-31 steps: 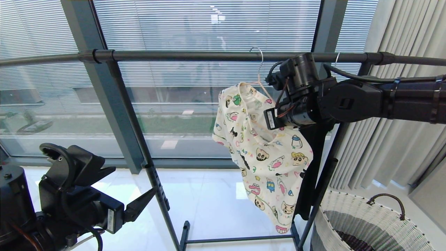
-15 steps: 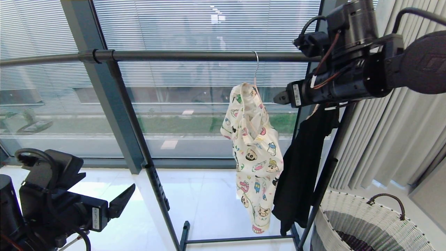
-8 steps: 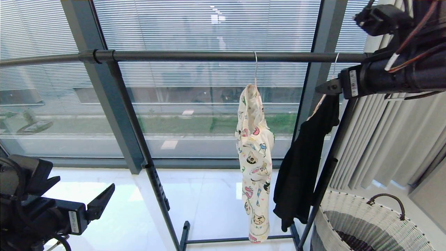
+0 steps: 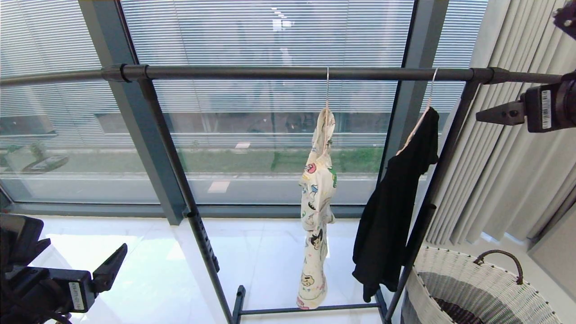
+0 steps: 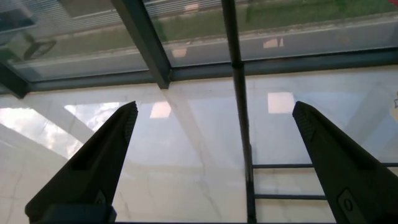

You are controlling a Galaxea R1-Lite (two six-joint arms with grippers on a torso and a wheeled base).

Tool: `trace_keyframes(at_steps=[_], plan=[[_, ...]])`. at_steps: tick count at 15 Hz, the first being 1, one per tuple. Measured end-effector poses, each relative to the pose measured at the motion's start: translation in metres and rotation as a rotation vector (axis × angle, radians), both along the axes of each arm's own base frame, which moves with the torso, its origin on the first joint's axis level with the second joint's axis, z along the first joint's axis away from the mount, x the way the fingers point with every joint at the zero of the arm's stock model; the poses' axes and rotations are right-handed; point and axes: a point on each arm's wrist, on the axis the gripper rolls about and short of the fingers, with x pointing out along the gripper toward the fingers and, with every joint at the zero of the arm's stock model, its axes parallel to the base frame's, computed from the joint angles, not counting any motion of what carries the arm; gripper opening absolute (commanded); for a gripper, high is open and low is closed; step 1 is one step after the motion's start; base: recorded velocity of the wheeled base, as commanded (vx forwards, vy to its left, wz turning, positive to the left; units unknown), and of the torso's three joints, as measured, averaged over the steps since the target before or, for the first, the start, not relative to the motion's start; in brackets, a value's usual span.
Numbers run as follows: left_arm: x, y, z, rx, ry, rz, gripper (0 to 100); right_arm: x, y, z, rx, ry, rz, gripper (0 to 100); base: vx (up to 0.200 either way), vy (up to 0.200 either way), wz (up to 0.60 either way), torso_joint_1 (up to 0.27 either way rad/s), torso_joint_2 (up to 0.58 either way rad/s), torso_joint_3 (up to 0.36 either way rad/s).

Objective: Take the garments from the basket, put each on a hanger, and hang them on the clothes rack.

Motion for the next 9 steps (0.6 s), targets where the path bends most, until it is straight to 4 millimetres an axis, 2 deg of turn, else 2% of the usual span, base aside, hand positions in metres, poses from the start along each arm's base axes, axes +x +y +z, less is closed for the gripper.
trace_keyframes(at_steps=[5, 9], plan=[[-0.013, 0.005, -0.009, 0.000, 0.000, 0.030, 100, -0.026, -0.020, 0.004, 0.010, 0.002, -0.018, 100, 0.000, 0.000, 0.00, 0.000, 0.00, 0.000], [-0.021, 0.011, -0.012, -0.002, -0.014, 0.077, 100, -0.044, -0.031, -0.007, -0.001, 0.029, -0.049, 100, 0.000, 0.000, 0.00, 0.000, 0.00, 0.000]])
